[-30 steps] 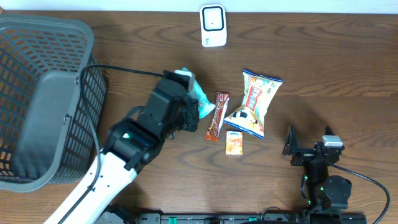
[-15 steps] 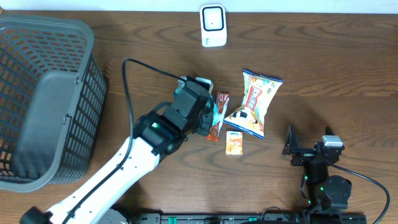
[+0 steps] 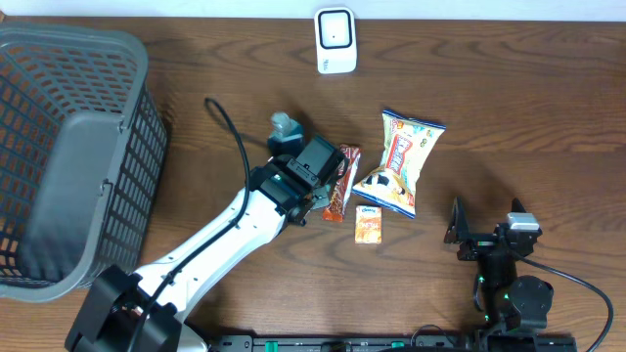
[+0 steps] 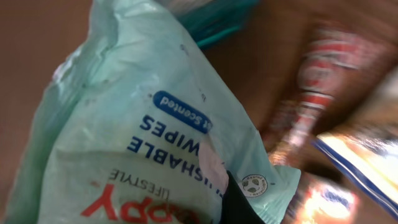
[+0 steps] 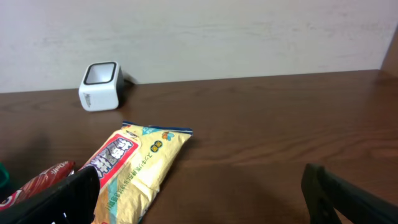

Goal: Scan the item barcode
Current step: 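Carry the wipes packet with the left gripper toward the scanner, then lower the wipes packet onto the table beside the wafer bar and release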

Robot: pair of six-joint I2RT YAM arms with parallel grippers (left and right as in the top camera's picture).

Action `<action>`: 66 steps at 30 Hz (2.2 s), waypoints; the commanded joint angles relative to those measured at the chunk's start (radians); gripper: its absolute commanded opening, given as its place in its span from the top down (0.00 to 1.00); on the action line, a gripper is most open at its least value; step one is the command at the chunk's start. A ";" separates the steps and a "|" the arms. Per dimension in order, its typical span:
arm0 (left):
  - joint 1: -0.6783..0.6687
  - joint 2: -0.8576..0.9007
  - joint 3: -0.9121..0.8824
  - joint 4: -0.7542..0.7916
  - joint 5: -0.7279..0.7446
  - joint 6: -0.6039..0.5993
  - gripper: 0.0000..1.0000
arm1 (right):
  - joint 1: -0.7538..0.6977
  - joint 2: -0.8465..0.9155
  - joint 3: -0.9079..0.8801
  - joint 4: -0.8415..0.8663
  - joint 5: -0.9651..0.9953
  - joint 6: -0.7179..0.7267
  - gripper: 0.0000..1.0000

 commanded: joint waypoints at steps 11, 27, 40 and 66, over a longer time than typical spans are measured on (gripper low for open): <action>-0.049 0.018 -0.086 -0.047 -0.050 -0.504 0.92 | 0.005 -0.001 -0.001 -0.004 0.005 -0.012 0.01; -0.093 0.078 -0.123 0.171 -0.122 -0.571 0.71 | 0.005 -0.001 -0.001 -0.004 0.005 -0.012 0.01; -0.085 -0.042 -0.079 0.188 -0.092 -0.305 0.62 | 0.005 -0.001 -0.001 -0.004 0.005 -0.012 0.01; -0.085 0.095 -0.193 0.106 0.011 -0.362 0.93 | 0.005 -0.001 -0.001 -0.004 0.005 -0.012 0.01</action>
